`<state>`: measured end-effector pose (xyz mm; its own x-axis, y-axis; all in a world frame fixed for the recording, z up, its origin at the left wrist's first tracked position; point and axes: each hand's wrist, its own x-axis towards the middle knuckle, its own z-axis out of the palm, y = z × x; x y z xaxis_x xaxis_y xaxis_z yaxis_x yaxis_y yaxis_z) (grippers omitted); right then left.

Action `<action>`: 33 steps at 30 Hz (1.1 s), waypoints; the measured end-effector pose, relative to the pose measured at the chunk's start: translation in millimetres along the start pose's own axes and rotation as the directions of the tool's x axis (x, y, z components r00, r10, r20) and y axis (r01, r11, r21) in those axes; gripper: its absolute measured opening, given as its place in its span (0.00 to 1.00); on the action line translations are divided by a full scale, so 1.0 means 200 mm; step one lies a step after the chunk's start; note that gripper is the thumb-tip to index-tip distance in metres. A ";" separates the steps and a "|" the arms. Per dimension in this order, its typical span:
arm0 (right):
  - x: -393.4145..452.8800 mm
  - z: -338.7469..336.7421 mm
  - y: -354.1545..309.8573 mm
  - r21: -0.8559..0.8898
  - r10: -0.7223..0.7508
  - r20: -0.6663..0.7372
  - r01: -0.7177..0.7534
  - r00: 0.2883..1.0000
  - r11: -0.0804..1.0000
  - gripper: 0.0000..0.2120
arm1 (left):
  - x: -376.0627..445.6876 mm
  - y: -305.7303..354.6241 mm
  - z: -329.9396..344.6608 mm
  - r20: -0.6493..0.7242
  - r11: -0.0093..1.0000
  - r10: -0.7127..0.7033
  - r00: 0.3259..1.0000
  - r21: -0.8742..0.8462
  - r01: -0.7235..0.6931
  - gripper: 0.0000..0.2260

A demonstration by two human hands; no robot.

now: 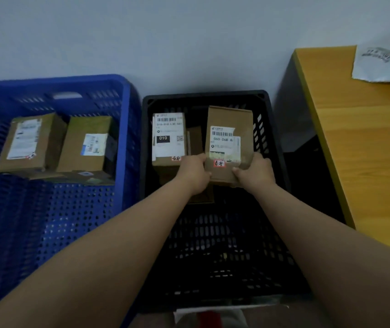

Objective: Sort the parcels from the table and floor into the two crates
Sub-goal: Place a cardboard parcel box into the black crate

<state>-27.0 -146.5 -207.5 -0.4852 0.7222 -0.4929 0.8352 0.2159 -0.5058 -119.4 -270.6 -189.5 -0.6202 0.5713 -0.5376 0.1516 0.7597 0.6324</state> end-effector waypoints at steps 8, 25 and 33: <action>0.23 0.08 0.03 -0.160 -0.046 -0.003 0.045 0.999 0.986 0.39 | 0.28 -0.03 0.14 -0.011 0.993 0.001 1.000 0.116 0.000 0.22; 0.14 0.06 0.06 -0.507 -0.089 0.142 0.150 0.986 0.849 0.33 | 0.30 0.01 0.16 0.243 0.968 -0.063 0.968 0.251 0.000 0.37; -0.11 -0.01 0.07 -0.375 -0.115 0.119 0.152 0.986 0.914 0.33 | 0.08 0.03 0.03 0.129 0.950 0.017 0.992 0.307 -0.057 0.40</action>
<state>-3.5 -157.8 -202.0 -0.6057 0.6093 -0.5118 0.7869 0.5540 -0.2718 -123.8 -256.0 -198.1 -0.5132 0.6197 -0.5938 0.4156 0.7848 0.4597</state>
